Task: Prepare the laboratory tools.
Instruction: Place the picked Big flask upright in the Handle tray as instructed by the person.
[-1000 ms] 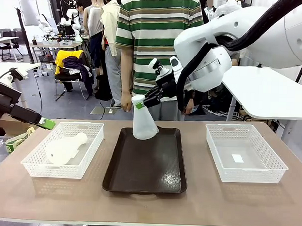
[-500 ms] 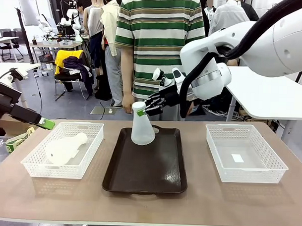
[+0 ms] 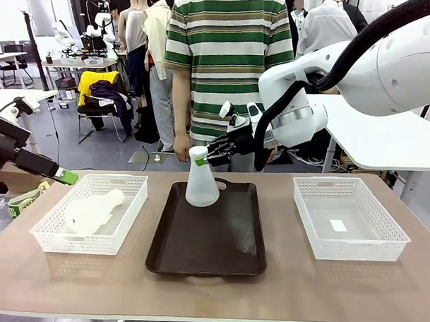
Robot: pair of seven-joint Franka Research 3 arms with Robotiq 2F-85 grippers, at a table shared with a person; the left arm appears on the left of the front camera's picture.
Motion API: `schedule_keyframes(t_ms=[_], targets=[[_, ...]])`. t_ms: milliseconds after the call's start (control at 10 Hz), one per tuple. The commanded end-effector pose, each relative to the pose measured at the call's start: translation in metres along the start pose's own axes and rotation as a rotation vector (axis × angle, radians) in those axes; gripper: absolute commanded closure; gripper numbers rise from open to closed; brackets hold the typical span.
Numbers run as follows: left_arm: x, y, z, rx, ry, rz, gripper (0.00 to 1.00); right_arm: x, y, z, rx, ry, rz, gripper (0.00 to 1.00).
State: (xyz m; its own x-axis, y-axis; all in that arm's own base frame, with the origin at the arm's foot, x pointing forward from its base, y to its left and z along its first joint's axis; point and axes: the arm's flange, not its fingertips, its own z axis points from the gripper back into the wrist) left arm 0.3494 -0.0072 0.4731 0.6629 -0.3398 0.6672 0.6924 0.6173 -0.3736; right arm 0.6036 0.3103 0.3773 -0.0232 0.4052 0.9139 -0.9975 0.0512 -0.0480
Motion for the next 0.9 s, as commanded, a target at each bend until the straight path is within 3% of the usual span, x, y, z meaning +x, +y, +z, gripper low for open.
schedule_keyframes(t_ms=[0,500,800], targets=[[-0.001,0.002,0.000,-0.018,-0.019,-0.015,0.00,-0.011,-0.005,-0.009,0.007,-0.028,-0.005,1.00],[-0.001,0.002,0.000,-0.018,-0.019,-0.015,0.00,-0.027,-0.008,-0.012,0.019,-0.024,-0.057,1.00],[-0.001,0.002,0.000,-0.018,-0.019,-0.015,0.00,-0.035,-0.005,-0.010,0.016,-0.021,-0.076,0.44]])
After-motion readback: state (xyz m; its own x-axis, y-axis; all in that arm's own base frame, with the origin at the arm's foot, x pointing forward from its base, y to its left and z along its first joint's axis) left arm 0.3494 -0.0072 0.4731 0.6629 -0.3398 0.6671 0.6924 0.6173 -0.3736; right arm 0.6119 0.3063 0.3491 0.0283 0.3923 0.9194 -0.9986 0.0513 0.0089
